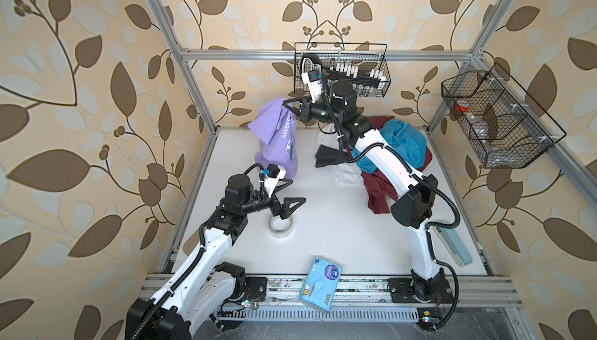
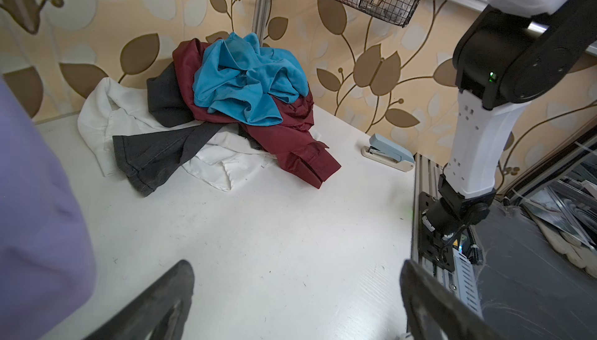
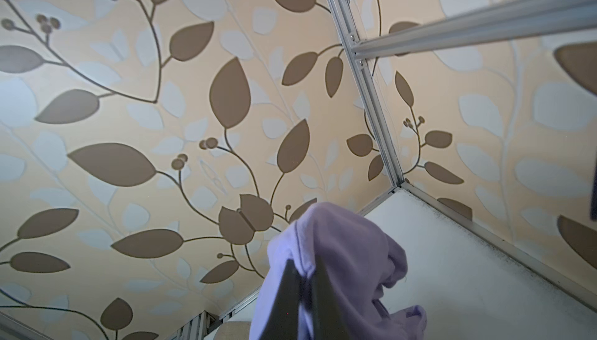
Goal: Pick out a specific cloth from the pile
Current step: 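Carry the lavender t-shirt away from the pile toward the left gripper, then lower the lavender t-shirt onto the table and open the right gripper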
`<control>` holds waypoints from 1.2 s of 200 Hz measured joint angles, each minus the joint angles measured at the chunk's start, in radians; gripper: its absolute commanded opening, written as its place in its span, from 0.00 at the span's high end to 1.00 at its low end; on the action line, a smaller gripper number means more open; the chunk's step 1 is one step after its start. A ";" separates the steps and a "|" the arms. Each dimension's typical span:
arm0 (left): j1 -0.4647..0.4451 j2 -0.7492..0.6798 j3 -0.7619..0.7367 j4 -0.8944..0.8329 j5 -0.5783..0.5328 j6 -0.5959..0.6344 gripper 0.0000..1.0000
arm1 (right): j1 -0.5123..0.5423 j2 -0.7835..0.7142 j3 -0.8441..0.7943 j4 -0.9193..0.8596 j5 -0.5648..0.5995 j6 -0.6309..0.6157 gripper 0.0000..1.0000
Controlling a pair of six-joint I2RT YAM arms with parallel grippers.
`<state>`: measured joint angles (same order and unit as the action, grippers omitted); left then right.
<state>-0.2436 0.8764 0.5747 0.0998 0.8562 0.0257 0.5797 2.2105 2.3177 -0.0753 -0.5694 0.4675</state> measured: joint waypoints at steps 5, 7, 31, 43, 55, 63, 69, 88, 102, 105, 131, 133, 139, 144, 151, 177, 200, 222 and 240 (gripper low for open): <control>0.000 0.000 0.000 0.000 0.000 0.000 0.01 | 0.000 0.015 -0.020 0.007 -0.004 -0.004 1.00; 0.000 0.000 0.000 0.000 0.000 0.000 0.01 | 0.000 0.021 -0.027 0.008 -0.004 -0.005 1.00; 0.000 0.000 0.000 0.000 0.000 0.001 0.01 | 0.000 0.120 -0.109 0.027 -0.012 -0.024 1.00; 0.000 0.000 0.000 0.000 -0.001 0.001 0.01 | 0.000 0.178 -0.138 0.024 -0.012 -0.031 1.00; 0.000 0.000 0.000 -0.001 -0.001 0.002 0.01 | 0.000 0.234 -0.160 0.009 -0.012 -0.039 1.00; 0.000 0.000 0.000 -0.001 -0.001 0.002 0.01 | 0.000 0.259 -0.176 -0.003 -0.012 -0.043 1.00; 0.000 0.000 0.000 -0.001 -0.002 0.003 0.01 | 0.000 0.271 -0.191 -0.014 -0.012 -0.047 1.00; 0.000 0.000 0.000 -0.003 -0.002 0.006 0.01 | 0.001 0.274 -0.235 -0.051 -0.010 -0.072 1.00; 0.000 0.000 0.000 -0.006 -0.003 0.010 0.01 | 0.003 0.260 -0.261 -0.063 0.006 -0.104 0.99; 0.000 0.000 0.000 -0.007 -0.003 0.010 0.01 | 0.005 0.255 -0.270 -0.066 0.013 -0.112 0.97; 0.000 0.000 0.000 -0.012 -0.003 0.017 0.01 | 0.016 0.214 -0.306 -0.133 0.080 -0.177 0.68; 0.000 0.000 0.000 -0.013 -0.003 0.017 0.01 | 0.016 0.212 -0.306 -0.137 0.084 -0.185 0.64; 0.000 0.000 0.000 -0.015 -0.003 0.018 0.01 | 0.020 0.205 -0.308 -0.159 0.103 -0.199 0.55; 0.000 0.001 0.000 -0.016 -0.003 0.018 0.01 | 0.023 0.200 -0.309 -0.177 0.120 -0.209 0.49; 0.000 0.000 0.000 -0.018 -0.003 0.019 0.01 | 0.027 0.195 -0.310 -0.198 0.140 -0.226 0.43; 0.000 0.001 0.000 -0.022 -0.003 0.020 0.01 | 0.043 0.166 -0.350 -0.246 0.202 -0.283 0.34; 0.000 0.001 0.000 -0.022 -0.003 0.020 0.01 | 0.053 0.128 -0.412 -0.257 0.241 -0.314 0.32; 0.000 0.002 0.000 -0.023 -0.004 0.020 0.01 | 0.058 0.084 -0.460 -0.270 0.277 -0.330 0.32; 0.000 0.002 0.000 -0.023 -0.004 0.020 0.01 | 0.060 0.044 -0.491 -0.282 0.301 -0.340 0.32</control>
<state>-0.2436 0.8780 0.5747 0.0772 0.8524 0.0460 0.6395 2.2543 1.8267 -0.3573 -0.2687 0.1272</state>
